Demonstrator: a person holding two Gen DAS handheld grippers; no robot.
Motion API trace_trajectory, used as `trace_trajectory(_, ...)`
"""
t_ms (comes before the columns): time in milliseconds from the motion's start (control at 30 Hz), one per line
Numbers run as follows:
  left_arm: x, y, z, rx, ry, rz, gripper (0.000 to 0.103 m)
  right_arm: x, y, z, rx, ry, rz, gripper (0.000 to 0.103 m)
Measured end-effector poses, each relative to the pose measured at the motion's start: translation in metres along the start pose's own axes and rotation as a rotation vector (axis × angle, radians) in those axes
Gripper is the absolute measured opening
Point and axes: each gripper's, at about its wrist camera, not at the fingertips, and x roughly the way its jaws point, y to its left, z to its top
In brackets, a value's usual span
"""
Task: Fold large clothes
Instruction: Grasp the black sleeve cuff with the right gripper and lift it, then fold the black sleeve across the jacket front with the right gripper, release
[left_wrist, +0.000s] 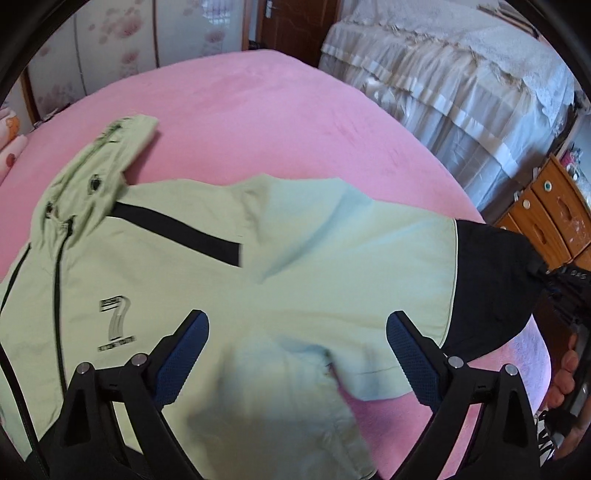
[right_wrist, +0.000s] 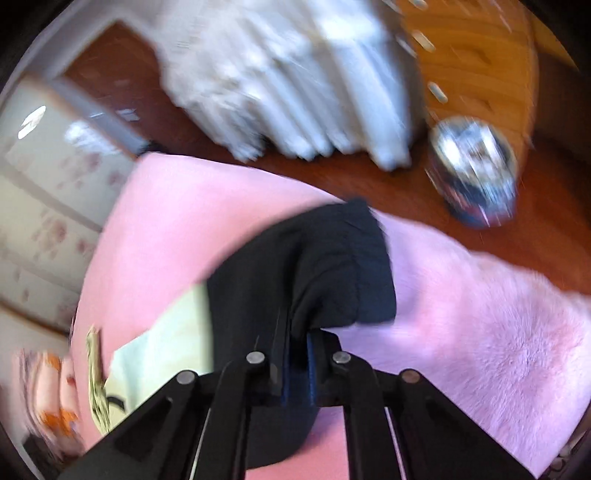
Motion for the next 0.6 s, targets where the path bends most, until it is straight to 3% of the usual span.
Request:
trace_trajectory(167, -0.059, 0.06, -0.014, -0.086, -0.101, 0.062, 0.097, -0.057, 0.108, -0.044, -0.295, -0.061, 0.229, 0.006)
trace_trajectory(333, -0.095, 0.134, -0.043, -0.193, -0.141, 0.11, 0.097, -0.078, 0.21, -0.131, -0.578, 0.008, 0.413, 0.006)
trace_trajectory(467, -0.091, 0.177, -0.073, -0.235, -0.098, 0.157, 0.097, -0.041, 0.247, -0.21, -0.75, 0.099, 0.369, 0.01)
trace_trajectory(600, -0.075, 0.197, -0.101, -0.261, -0.044, 0.151, 0.097, 0.008, 0.249, -0.282, -0.896, 0.218, 0.245, 0.026)
